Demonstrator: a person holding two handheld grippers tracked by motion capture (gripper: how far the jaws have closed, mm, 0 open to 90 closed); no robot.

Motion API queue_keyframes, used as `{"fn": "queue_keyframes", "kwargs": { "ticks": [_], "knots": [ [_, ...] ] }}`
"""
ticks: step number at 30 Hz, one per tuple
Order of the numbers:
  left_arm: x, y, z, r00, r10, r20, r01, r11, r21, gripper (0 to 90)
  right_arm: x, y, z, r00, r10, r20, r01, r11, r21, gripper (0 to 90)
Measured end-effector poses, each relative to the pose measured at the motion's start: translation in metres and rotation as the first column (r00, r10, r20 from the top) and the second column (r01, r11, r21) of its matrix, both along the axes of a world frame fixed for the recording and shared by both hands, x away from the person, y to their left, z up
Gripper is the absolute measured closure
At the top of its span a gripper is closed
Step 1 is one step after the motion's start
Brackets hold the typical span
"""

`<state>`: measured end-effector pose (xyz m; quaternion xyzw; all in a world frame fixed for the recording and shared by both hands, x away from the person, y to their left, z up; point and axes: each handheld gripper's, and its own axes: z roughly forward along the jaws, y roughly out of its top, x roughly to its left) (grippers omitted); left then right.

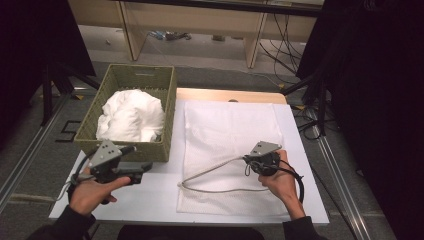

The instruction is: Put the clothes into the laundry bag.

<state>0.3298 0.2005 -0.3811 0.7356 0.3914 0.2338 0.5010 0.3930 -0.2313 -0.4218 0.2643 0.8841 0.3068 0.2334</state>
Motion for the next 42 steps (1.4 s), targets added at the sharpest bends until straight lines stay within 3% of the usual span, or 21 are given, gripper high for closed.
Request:
{"fn": "queue_keyframes", "kwargs": {
  "ticks": [5, 6, 8, 12, 14, 16, 20, 24, 27, 28, 29, 30, 31, 34, 36, 37, 38, 39, 40, 41, 42],
  "knots": [
    [0.037, 0.023, 0.028, 0.9994, 0.023, -0.025, -0.022, 0.9975, 0.067, 19.7, 0.003, 0.005, 0.015, 0.9989, 0.016, 0.043, -0.017, 0.9999, 0.004, 89.4],
    [0.037, 0.023, 0.028, 0.9994, 0.023, -0.025, -0.022, 0.9975, 0.067, 19.6, 0.003, 0.005, 0.015, 0.9989, 0.016, 0.043, -0.017, 0.9999, 0.004, 89.4],
    [0.056, 0.031, 0.034, 0.9979, 0.059, -0.026, -0.056, 0.9927, 0.107, 19.6, 0.006, 0.007, 0.021, 0.9977, 0.026, 0.063, -0.027, 0.9996, 0.006, 89.4],
    [0.088, 0.038, 0.038, 0.9944, 0.093, -0.050, -0.087, 0.9883, 0.125, 19.4, 0.006, 0.010, 0.028, 0.9961, 0.034, 0.081, -0.034, 0.9994, 0.006, 89.4],
    [0.104, 0.042, 0.038, 0.9905, 0.112, -0.080, -0.100, 0.9846, 0.143, 19.4, 0.005, 0.011, 0.029, 0.9952, 0.039, 0.090, -0.040, 0.9992, 0.006, 89.4],
    [0.119, 0.048, 0.037, 0.9876, 0.115, -0.107, -0.090, 0.9729, 0.213, 19.4, 0.003, 0.012, 0.032, 0.9949, 0.039, 0.093, -0.040, 0.9991, 0.010, 89.4],
    [0.147, 0.049, 0.027, 0.9779, 0.160, -0.134, -0.132, 0.9713, 0.198, 19.2, 0.003, 0.012, 0.037, 0.9930, 0.048, 0.108, -0.050, 0.9987, 0.010, 89.4],
    [0.175, 0.051, 0.010, 0.9681, 0.189, -0.164, -0.139, 0.9506, 0.277, 15.6, 0.001, 0.013, 0.040, 0.9955, 0.042, 0.085, -0.042, 0.9990, 0.010, 89.4],
    [0.183, 0.049, 0.003, 0.9643, 0.195, -0.179, -0.135, 0.9451, 0.298, 17.9, 0.002, 0.013, 0.040, 0.9935, 0.053, 0.101, -0.054, 0.9985, 0.005, 89.4],
    [0.187, 0.048, 0.000, 0.9604, 0.204, -0.190, -0.140, 0.9425, 0.303, 17.9, 0.002, 0.014, 0.040, 0.9936, 0.051, 0.101, -0.052, 0.9986, 0.007, 89.4],
    [0.195, 0.047, -0.008, 0.9558, 0.215, -0.201, -0.159, 0.9520, 0.262, 15.6, 0.002, 0.014, 0.041, 0.9930, 0.055, 0.105, -0.056, 0.9984, 0.008, 89.4],
    [0.195, 0.047, -0.008, 0.9558, 0.215, -0.201, -0.159, 0.9520, 0.262, 16.9, 0.002, 0.014, 0.041, 0.9930, 0.055, 0.105, -0.056, 0.9984, 0.008, 89.4],
    [0.199, 0.048, -0.010, 0.9492, 0.226, -0.219, -0.163, 0.9478, 0.274, 16.6, 0.003, 0.014, 0.042, 0.9930, 0.055, 0.105, -0.056, 0.9983, 0.012, 89.4],
    [0.209, 0.045, -0.024, 0.9457, 0.218, -0.241, -0.150, 0.9508, 0.271, 16.3, 0.002, 0.014, 0.041, 0.9933, 0.056, 0.101, -0.058, 0.9983, 0.010, 89.3],
    [0.216, 0.043, -0.035, 0.9325, 0.210, -0.294, -0.120, 0.9477, 0.296, 15.1, 0.003, 0.015, 0.040, 0.9940, 0.059, 0.092, -0.060, 0.9982, 0.009, 89.3],
    [0.218, 0.042, -0.040, 0.9247, 0.211, -0.317, -0.104, 0.9402, 0.325, 14.4, 0.003, 0.014, 0.040, 0.9937, 0.061, 0.094, -0.062, 0.9981, 0.007, 89.3],
    [0.218, 0.042, -0.040, 0.9247, 0.211, -0.317, -0.104, 0.9402, 0.325, 13.4, 0.003, 0.014, 0.040, 0.9937, 0.061, 0.094, -0.062, 0.9981, 0.007, 89.3],
    [0.219, 0.041, -0.042, 0.9184, 0.217, -0.331, -0.091, 0.9297, 0.357, 9.9, 0.002, 0.015, 0.038, 0.9951, 0.053, 0.084, -0.053, 0.9986, 0.006, 89.3],
    [0.223, 0.041, -0.047, 0.9042, 0.239, -0.354, -0.110, 0.9307, 0.349, 6.7, 0.004, 0.014, 0.038, 0.9946, 0.058, 0.086, -0.059, 0.9983, 0.004, 89.3],
    [0.223, 0.041, -0.047, 0.9042, 0.239, -0.354, -0.110, 0.9307, 0.349, 4.2, 0.004, 0.014, 0.038, 0.9946, 0.058, 0.086, -0.059, 0.9983, 0.004, 89.3],
    [0.225, 0.042, -0.048, 0.8958, 0.247, -0.369, -0.113, 0.9301, 0.349, 4.2, 0.004, 0.015, 0.038, 0.9945, 0.061, 0.085, -0.062, 0.9981, 0.004, 89.3]
  ]
}}
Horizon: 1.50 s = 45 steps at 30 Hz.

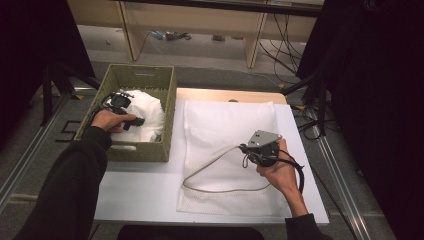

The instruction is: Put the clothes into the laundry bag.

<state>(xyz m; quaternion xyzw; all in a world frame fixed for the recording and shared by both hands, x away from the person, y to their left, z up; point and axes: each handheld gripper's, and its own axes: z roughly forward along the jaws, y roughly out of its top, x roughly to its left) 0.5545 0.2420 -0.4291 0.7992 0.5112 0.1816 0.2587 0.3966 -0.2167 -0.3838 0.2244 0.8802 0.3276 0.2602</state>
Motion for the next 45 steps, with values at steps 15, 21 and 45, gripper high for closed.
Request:
{"fn": "queue_keyframes", "kwargs": {
  "ticks": [15, 21, 45],
  "knots": [
    [0.012, 0.005, -0.011, 0.9899, 0.007, -0.141, -0.008, 1.0000, -0.001, 39.3, 0.000, 0.001, -0.003, 0.9996, 0.008, -0.026, -0.008, 1.0000, -0.003, 89.3],
    [0.012, -0.004, -0.018, 0.9888, 0.040, -0.144, -0.034, 0.9985, 0.044, 18.1, 0.001, 0.000, -0.004, 0.9995, 0.004, -0.031, -0.004, 1.0000, -0.001, 89.3],
    [0.005, 0.017, 0.025, 0.9984, 0.056, 0.006, -0.055, 0.9930, -0.105, 52.2, 0.003, -0.002, -0.008, 0.9995, 0.000, -0.030, 0.000, 1.0000, 0.000, 89.3]
  ]
}}
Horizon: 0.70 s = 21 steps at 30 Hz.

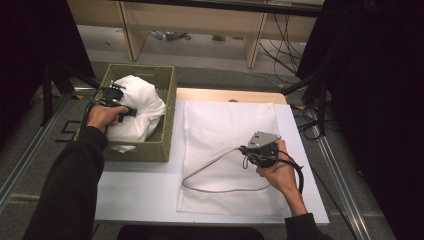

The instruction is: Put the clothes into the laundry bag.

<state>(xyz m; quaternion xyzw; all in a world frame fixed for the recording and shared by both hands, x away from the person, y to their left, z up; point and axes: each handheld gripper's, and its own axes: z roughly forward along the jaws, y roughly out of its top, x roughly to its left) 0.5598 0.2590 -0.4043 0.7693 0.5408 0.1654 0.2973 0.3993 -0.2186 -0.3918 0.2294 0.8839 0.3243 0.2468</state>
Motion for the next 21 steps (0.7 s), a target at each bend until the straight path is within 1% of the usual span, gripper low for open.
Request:
{"fn": "queue_keyframes", "kwargs": {
  "ticks": [1, 2, 3, 4, 5, 6, 7, 8, 9, 10, 11, 12, 13, 14, 15, 16, 17, 18, 19, 20, 21],
  "knots": [
    [0.000, -0.001, 0.003, 1.0000, 0.000, 0.009, 0.000, 1.0000, -0.006, 52.2, 0.000, 0.000, 0.000, 1.0000, 0.000, 0.000, 0.000, 1.0000, 0.000, 89.3],
    [-0.002, -0.001, 0.011, 0.9997, 0.000, 0.025, 0.001, 0.9999, -0.010, 52.2, -0.001, 0.000, 0.000, 0.9999, -0.010, -0.009, 0.010, 0.9999, 0.004, 89.3],
    [-0.002, -0.001, 0.014, 0.9994, -0.001, 0.033, 0.002, 0.9998, -0.019, 52.2, 0.000, 0.000, 0.000, 0.9999, 0.009, 0.005, -0.009, 0.9999, -0.006, 89.3],
    [-0.003, -0.002, 0.019, 0.9989, 0.000, 0.048, 0.001, 0.9994, -0.035, 52.2, 0.000, 0.000, 0.000, 1.0000, 0.000, -0.001, 0.000, 1.0000, -0.001, 89.3],
    [-0.004, -0.001, 0.030, 0.9977, 0.003, 0.068, 0.000, 0.9991, -0.044, 52.1, 0.000, 0.000, 0.000, 1.0000, -0.003, 0.000, 0.003, 1.0000, 0.001, 89.3],
    [-0.004, -0.001, 0.030, 0.9977, 0.003, 0.068, 0.000, 0.9991, -0.044, 52.1, 0.000, -0.001, 0.000, 1.0000, -0.003, -0.003, 0.003, 1.0000, -0.001, 89.3],
    [-0.005, -0.002, 0.035, 0.9965, 0.007, 0.084, -0.003, 0.9990, -0.046, 52.1, 0.000, -0.001, 0.000, 1.0000, -0.002, -0.003, 0.002, 1.0000, -0.003, 89.3],
    [-0.006, -0.002, 0.046, 0.9933, -0.006, 0.116, 0.013, 0.9985, -0.054, 52.1, 0.000, -0.001, 0.000, 1.0000, -0.002, -0.004, 0.002, 1.0000, -0.001, 89.3],
    [-0.006, -0.002, 0.046, 0.9933, -0.006, 0.116, 0.013, 0.9985, -0.054, 52.1, 0.000, -0.001, 0.000, 1.0000, -0.002, -0.004, 0.002, 1.0000, -0.001, 89.3],
    [-0.007, -0.002, 0.051, 0.9920, -0.002, 0.127, 0.010, 0.9979, -0.063, 52.1, 0.000, -0.002, 0.000, 1.0000, -0.005, -0.004, 0.005, 1.0000, 0.003, 89.4],
    [-0.008, -0.001, 0.056, 0.9906, -0.002, 0.137, 0.011, 0.9980, -0.063, 52.1, 0.000, -0.002, 0.000, 1.0000, -0.005, -0.004, 0.005, 1.0000, 0.003, 89.4],
    [-0.010, 0.001, 0.064, 0.9901, -0.013, 0.140, 0.022, 0.9976, -0.066, 52.0, -0.001, -0.002, 0.000, 0.9999, -0.014, -0.009, 0.014, 0.9999, 0.006, 89.3],
    [-0.011, 0.003, 0.072, 0.9915, -0.025, 0.128, 0.033, 0.9978, -0.057, 52.0, 0.000, -0.002, 0.000, 0.9999, -0.012, -0.005, 0.012, 0.9999, 0.005, 89.4],
    [-0.013, 0.005, 0.079, 0.9904, -0.030, 0.135, 0.038, 0.9976, -0.057, 52.1, 0.000, -0.002, 0.001, 0.9999, -0.010, -0.006, 0.010, 0.9999, 0.006, 89.4],
    [-0.015, 0.006, 0.084, 0.9892, -0.029, 0.144, 0.038, 0.9971, -0.065, 52.0, 0.001, -0.002, 0.001, 1.0000, -0.002, 0.002, 0.002, 1.0000, 0.004, 89.3],
    [-0.019, 0.008, 0.096, 0.9883, -0.043, 0.146, 0.053, 0.9964, -0.066, 52.1, -0.002, -0.002, 0.000, 0.9992, -0.033, -0.021, 0.033, 0.9993, 0.015, 89.3],
    [-0.019, 0.008, 0.096, 0.9883, -0.043, 0.146, 0.053, 0.9964, -0.066, 52.1, -0.002, -0.002, 0.000, 0.9992, -0.033, -0.021, 0.033, 0.9993, 0.015, 89.3],
    [-0.024, 0.009, 0.105, 0.9860, -0.064, 0.154, 0.073, 0.9958, -0.056, 52.0, 0.001, -0.003, 0.001, 1.0000, -0.009, -0.003, 0.009, 0.9999, 0.008, 89.3],
    [-0.026, 0.010, 0.110, 0.9848, -0.074, 0.157, 0.082, 0.9953, -0.051, 52.0, 0.002, -0.004, 0.001, 1.0000, -0.005, 0.006, 0.005, 1.0000, 0.008, 89.3],
    [-0.026, 0.010, 0.110, 0.9848, -0.074, 0.157, 0.082, 0.9953, -0.051, 52.0, 0.002, -0.004, 0.001, 1.0000, -0.005, 0.006, 0.005, 1.0000, 0.008, 89.3],
    [-0.029, 0.011, 0.113, 0.9844, -0.072, 0.160, 0.083, 0.9949, -0.058, 52.0, 0.001, -0.004, 0.001, 0.9999, -0.011, -0.003, 0.011, 0.9999, 0.009, 89.3]
  ]
}}
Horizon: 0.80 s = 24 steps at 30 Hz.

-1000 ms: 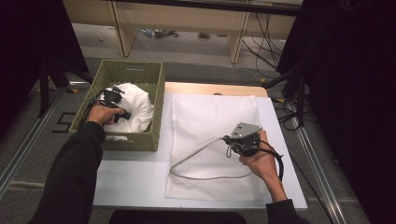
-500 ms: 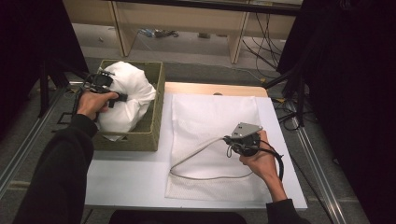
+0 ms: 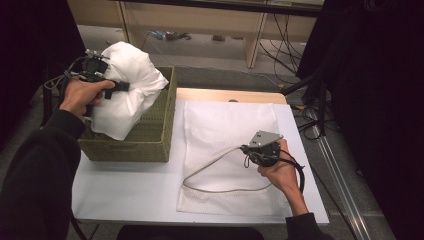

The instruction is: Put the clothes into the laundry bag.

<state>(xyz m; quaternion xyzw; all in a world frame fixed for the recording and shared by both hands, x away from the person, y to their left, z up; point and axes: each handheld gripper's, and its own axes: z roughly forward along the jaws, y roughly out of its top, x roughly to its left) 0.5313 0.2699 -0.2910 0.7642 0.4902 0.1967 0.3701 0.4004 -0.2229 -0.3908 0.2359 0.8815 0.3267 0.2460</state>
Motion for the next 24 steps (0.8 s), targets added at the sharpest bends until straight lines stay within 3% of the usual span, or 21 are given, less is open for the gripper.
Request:
{"fn": "queue_keyframes", "kwargs": {
  "ticks": [6, 8, 9, 10, 12, 14, 19, 20, 21, 22, 24],
  "knots": [
    [-0.014, -0.002, 0.019, 0.9985, -0.043, 0.032, 0.044, 0.9987, -0.024, 52.0, 0.000, 0.000, -0.001, 1.0000, -0.001, 0.000, 0.001, 1.0000, -0.004, 89.3],
    [-0.020, -0.006, 0.026, 0.9971, -0.061, 0.045, 0.063, 0.9975, -0.033, 52.0, 0.002, 0.000, 0.000, 0.9996, 0.012, 0.027, -0.011, 0.9998, -0.017, 89.3],
    [-0.026, -0.010, 0.033, 0.9954, -0.080, 0.053, 0.082, 0.9957, -0.043, 52.0, 0.000, 0.001, -0.001, 1.0000, -0.004, 0.000, 0.004, 1.0000, -0.006, 89.3],
    [-0.029, -0.013, 0.036, 0.9944, -0.091, 0.053, 0.094, 0.9941, -0.054, 52.0, 0.002, 0.001, -0.001, 0.9998, 0.015, 0.013, -0.015, 0.9998, -0.014, 89.3],
    [-0.033, -0.015, 0.040, 0.9925, -0.110, 0.054, 0.114, 0.9912, -0.069, 52.0, 0.001, 0.001, -0.001, 1.0000, -0.003, -0.001, 0.003, 1.0000, -0.004, 89.4],
    [-0.046, -0.023, 0.047, 0.9859, -0.153, 0.068, 0.160, 0.9801, -0.117, 52.0, 0.002, -0.001, -0.001, 0.9999, 0.008, 0.011, -0.008, 0.9999, -0.011, 89.4],
    [-0.063, -0.033, 0.055, 0.9750, -0.204, 0.086, 0.215, 0.9678, -0.132, 52.0, 0.003, -0.002, -0.001, 0.9999, 0.005, 0.013, -0.005, 0.9999, -0.011, 89.3],
    [-0.067, -0.036, 0.057, 0.9717, -0.218, 0.092, 0.229, 0.9645, -0.132, 52.0, 0.003, -0.002, -0.001, 0.9999, 0.005, 0.014, -0.005, 0.9999, -0.013, 89.4],
    [-0.077, -0.041, 0.060, 0.9628, -0.249, 0.105, 0.261, 0.9581, -0.118, 52.0, 0.001, -0.001, -0.001, 0.9999, -0.011, 0.000, 0.011, 0.9999, -0.005, 89.4],
    [-0.077, -0.041, 0.060, 0.9628, -0.249, 0.105, 0.261, 0.9581, -0.118, 52.0, 0.001, -0.001, -0.001, 0.9999, -0.011, 0.000, 0.011, 0.9999, -0.005, 89.4],
    [-0.089, -0.048, 0.062, 0.9537, -0.275, 0.121, 0.290, 0.9477, -0.133, 52.0, 0.001, -0.001, -0.002, 0.9999, -0.015, 0.005, 0.015, 0.9999, -0.009, 89.4]
  ]
}}
